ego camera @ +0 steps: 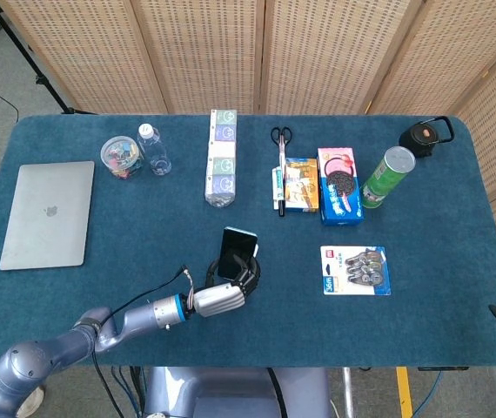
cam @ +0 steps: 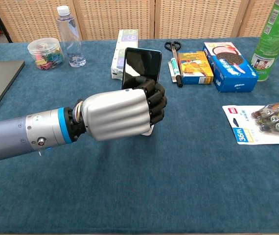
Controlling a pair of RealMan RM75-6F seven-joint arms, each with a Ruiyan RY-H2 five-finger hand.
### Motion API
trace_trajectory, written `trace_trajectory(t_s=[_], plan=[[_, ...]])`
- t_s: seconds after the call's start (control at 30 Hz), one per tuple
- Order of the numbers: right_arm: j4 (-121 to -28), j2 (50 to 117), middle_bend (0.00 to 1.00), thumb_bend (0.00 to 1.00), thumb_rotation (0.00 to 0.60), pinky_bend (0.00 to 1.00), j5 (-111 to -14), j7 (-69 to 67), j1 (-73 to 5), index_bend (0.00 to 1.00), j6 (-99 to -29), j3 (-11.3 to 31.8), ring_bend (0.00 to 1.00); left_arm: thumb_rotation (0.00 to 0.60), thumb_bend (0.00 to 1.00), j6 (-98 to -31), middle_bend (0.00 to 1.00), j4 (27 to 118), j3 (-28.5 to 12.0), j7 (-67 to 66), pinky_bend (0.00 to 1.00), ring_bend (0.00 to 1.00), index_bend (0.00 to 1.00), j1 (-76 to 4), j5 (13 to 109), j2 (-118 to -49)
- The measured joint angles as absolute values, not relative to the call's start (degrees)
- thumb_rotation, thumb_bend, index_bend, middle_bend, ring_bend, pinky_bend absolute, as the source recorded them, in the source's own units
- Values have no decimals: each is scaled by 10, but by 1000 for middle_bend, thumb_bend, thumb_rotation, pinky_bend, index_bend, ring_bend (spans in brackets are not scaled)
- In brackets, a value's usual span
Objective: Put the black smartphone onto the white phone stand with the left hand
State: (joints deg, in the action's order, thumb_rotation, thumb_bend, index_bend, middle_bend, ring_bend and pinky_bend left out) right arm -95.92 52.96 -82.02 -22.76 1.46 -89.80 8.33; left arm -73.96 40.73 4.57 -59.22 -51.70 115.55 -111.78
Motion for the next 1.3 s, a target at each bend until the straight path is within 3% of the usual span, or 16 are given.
trace_trajectory(t_s=[0.1, 0.23, 0.6, 1.07, 1.3], plan=[[-959, 529, 0, 0, 600, 0, -818, -230, 15, 0, -899, 84, 0, 600, 0, -736, 241, 408, 44, -598, 480, 423, 359, -514, 1150, -1119], [-959, 528, 0, 0, 600, 0, -819, -232, 16, 0, -900, 84, 0, 600, 0, -728, 167, 417, 42, -604, 480, 381, 271, -511, 1144, -1118], [-965, 526, 0, 0, 600, 0, -822, -229, 19, 0, -906, 83, 0, 600, 0, -717, 7, 459, 42, -619, 415, 184, 211, -508, 1137, -1100], [-970, 523, 0, 0, 600, 0, -826, -229, 23, 0, -912, 81, 0, 600, 0, -711, 0, 505, 38, -637, 389, 129, 175, -500, 1132, -1077], [-971, 524, 0, 0, 600, 0, -826, -226, 22, 0, -910, 80, 0, 600, 0, -743, 0, 568, 34, -619, 380, 126, 174, -493, 1134, -1038]])
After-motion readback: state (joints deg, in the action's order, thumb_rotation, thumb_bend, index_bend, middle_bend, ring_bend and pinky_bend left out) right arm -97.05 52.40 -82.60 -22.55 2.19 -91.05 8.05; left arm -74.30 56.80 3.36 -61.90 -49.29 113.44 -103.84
